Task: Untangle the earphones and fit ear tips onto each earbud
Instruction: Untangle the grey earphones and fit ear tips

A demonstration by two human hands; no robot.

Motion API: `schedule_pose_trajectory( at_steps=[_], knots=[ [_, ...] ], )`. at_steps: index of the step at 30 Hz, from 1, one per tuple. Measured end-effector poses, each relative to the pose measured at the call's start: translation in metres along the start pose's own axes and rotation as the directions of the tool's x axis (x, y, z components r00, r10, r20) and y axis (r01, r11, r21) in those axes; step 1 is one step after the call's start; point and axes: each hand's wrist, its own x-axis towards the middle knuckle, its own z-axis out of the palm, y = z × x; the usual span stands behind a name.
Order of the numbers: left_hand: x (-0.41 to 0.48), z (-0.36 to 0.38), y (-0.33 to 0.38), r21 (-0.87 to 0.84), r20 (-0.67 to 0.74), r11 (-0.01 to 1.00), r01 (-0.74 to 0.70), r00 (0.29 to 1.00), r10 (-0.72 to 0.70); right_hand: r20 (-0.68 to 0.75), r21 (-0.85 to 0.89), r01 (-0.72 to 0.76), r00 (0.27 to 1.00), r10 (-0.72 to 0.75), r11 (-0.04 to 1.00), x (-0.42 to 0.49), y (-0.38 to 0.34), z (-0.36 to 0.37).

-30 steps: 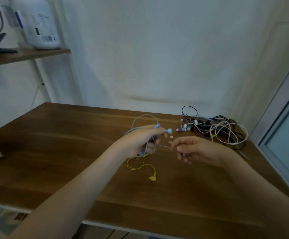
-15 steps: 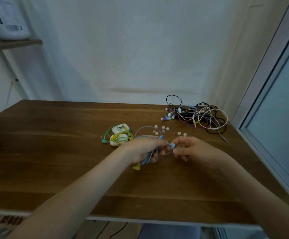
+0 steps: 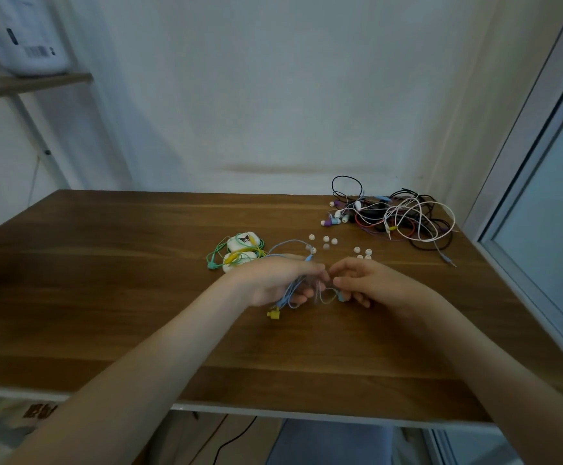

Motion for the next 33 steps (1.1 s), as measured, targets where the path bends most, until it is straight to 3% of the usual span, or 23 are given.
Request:
schedule_pose_trajectory(
  at_steps=[4,8,11,15,19,21,23,24,26,28,33],
  knots=[
    [-0.001,-0.004,0.001,0.110,-0.092,0.994,-0.015,0.995,0.025,0.026,-0.311,-0.036,0.999,0.047,0.950,-0.003,-0.002,-0.005],
    [-0.008,-0.010,0.007,0.339,-0.126,0.940,0.049,0.992,-0.006,0.037,-0.382,-0.022,0.999,0.039,0.924,-0.007,-0.001,-0.005],
    [-0.016,-0.021,0.014,0.428,-0.077,0.900,0.080,0.996,-0.052,0.013,-0.429,0.004,1.000,0.002,0.903,-0.008,0.000,-0.004],
    [-0.026,-0.033,0.022,0.452,-0.031,0.883,0.125,0.992,-0.124,-0.020,-0.408,0.039,0.998,-0.051,0.912,-0.011,0.000,-0.005],
    [-0.040,-0.033,0.030,0.611,-0.099,0.755,0.237,0.970,-0.223,0.035,-0.272,0.029,0.999,-0.020,0.962,-0.015,-0.004,-0.008],
    [-0.044,-0.027,0.036,0.760,-0.235,0.605,0.236,0.969,-0.083,0.078,-0.216,0.020,0.997,-0.003,0.976,-0.015,-0.005,-0.007],
    [-0.042,-0.017,0.043,0.896,-0.306,0.400,0.192,0.920,0.244,0.090,-0.156,0.032,0.996,-0.018,0.987,-0.014,-0.006,-0.006],
    [-0.039,-0.011,0.045,0.916,-0.280,0.379,0.130,0.885,0.373,0.085,-0.120,0.045,0.996,-0.035,0.992,-0.013,-0.006,-0.006],
    [-0.030,0.002,0.044,0.885,-0.154,0.460,-0.077,0.883,0.443,0.059,-0.049,0.067,0.996,-0.064,0.997,-0.011,-0.006,-0.005],
    [-0.013,0.010,0.036,0.790,-0.005,0.570,-0.225,0.928,0.374,0.022,0.006,0.070,0.997,-0.070,0.998,-0.009,-0.006,-0.004],
    [0.029,0.011,0.008,0.708,0.098,0.661,-0.249,0.961,0.257,0.007,0.007,0.038,0.999,-0.038,0.999,-0.005,0.004,-0.007]
  ],
)
